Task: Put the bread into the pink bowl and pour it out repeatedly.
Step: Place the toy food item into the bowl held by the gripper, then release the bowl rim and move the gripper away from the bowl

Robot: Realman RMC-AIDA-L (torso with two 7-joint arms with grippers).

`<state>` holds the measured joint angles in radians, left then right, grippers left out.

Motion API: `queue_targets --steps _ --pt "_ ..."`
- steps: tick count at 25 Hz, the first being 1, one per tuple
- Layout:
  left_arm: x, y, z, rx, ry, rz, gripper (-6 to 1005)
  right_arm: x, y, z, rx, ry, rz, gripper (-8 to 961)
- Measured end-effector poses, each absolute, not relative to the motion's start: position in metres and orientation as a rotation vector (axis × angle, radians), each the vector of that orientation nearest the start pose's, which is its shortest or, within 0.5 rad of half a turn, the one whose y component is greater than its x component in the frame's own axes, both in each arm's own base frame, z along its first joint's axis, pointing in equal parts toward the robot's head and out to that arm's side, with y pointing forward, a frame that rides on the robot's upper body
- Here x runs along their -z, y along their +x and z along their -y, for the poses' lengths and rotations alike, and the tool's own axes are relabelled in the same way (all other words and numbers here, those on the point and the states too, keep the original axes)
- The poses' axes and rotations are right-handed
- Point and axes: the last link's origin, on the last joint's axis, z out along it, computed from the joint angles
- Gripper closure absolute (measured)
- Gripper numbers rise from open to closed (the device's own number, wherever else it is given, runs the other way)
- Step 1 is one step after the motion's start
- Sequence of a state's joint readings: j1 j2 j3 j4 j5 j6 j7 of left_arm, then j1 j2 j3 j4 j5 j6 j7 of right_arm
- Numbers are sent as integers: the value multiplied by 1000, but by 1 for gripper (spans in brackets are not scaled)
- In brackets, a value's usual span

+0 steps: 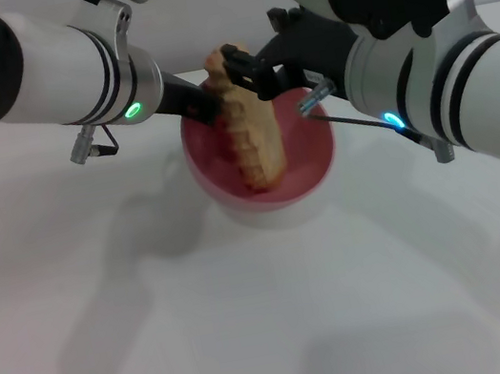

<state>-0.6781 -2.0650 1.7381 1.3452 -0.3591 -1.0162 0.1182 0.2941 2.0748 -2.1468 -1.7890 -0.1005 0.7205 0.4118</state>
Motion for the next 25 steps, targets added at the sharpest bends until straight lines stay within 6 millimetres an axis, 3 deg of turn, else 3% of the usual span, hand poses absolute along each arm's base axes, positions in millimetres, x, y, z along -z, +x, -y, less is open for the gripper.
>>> queue_targets --steps 2,7,10,14,19,25 --pt "38 -114 -402 -161 -2292 704 952 44 68 -316 -355 -2145 -583 454" --pt "37 -116 -402 -153 -2296 738 952 22 65 -312 -374 -1998 -298 230" --pt "38 -120 -400 -146 -2304 772 952 8 73 -314 -398 -1890 -194 231" --pt "40 -124 -398 -156 -2307 782 952 10 106 -316 -333 -1800 -145 232" --pt "43 -130 -396 -161 -2304 797 953 22 153 -313 -348 -1756 -253 233" --pt "46 -134 -397 -184 -2305 807 952 24 177 -308 -426 -1732 -430 266"
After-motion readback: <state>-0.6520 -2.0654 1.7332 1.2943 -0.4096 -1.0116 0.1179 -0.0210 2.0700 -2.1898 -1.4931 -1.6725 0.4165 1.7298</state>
